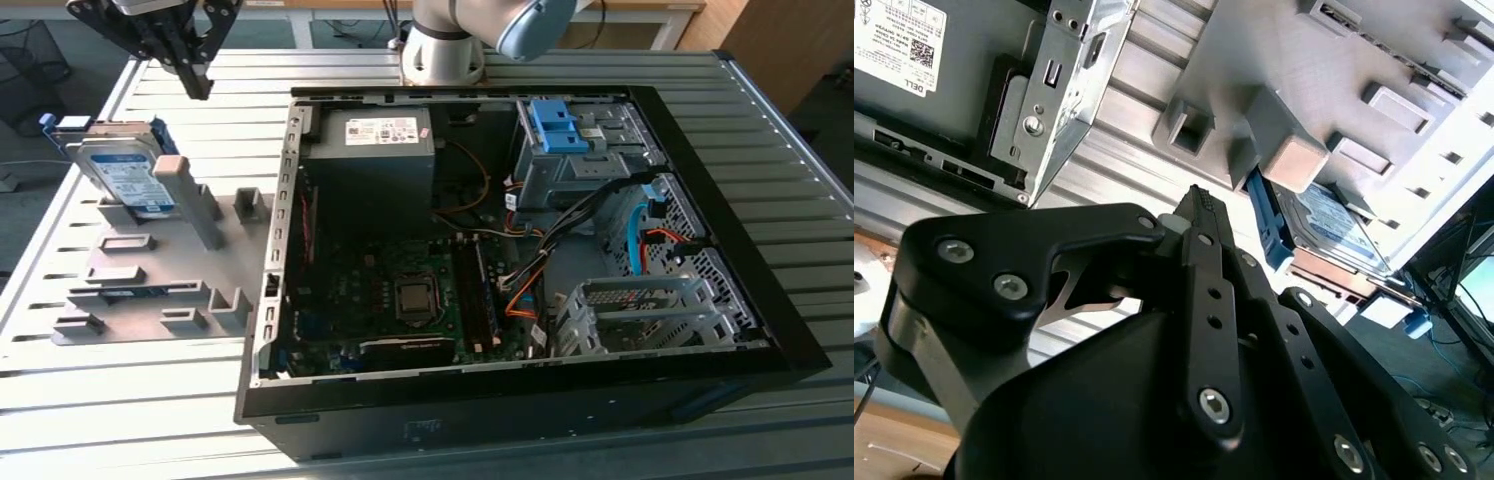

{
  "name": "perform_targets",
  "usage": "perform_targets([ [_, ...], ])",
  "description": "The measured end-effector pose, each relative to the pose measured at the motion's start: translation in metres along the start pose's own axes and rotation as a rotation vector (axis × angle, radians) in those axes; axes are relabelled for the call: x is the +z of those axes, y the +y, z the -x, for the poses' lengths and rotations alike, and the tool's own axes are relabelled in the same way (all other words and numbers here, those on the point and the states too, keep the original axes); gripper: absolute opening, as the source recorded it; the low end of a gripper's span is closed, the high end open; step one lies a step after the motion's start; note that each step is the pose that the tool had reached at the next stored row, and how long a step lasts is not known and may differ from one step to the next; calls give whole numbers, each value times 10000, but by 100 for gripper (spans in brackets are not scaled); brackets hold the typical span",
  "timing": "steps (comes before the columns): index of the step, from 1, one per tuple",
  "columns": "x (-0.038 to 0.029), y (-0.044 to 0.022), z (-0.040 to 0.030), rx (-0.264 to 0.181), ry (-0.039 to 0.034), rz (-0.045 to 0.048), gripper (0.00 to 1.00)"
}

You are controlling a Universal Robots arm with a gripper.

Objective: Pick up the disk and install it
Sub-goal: 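Reach for the disk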

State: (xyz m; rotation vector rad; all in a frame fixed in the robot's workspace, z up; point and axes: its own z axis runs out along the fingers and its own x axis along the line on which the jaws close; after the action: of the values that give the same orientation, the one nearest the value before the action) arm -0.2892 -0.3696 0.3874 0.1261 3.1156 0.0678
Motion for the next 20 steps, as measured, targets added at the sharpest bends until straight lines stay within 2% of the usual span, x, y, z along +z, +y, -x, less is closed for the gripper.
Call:
perform_targets([
  [9,0,-1,-16,1,0,0,11],
  [15,-2,-3,-107,0,-1,0,11],
  [20,-2,36,-176,0,-2,-2,11],
])
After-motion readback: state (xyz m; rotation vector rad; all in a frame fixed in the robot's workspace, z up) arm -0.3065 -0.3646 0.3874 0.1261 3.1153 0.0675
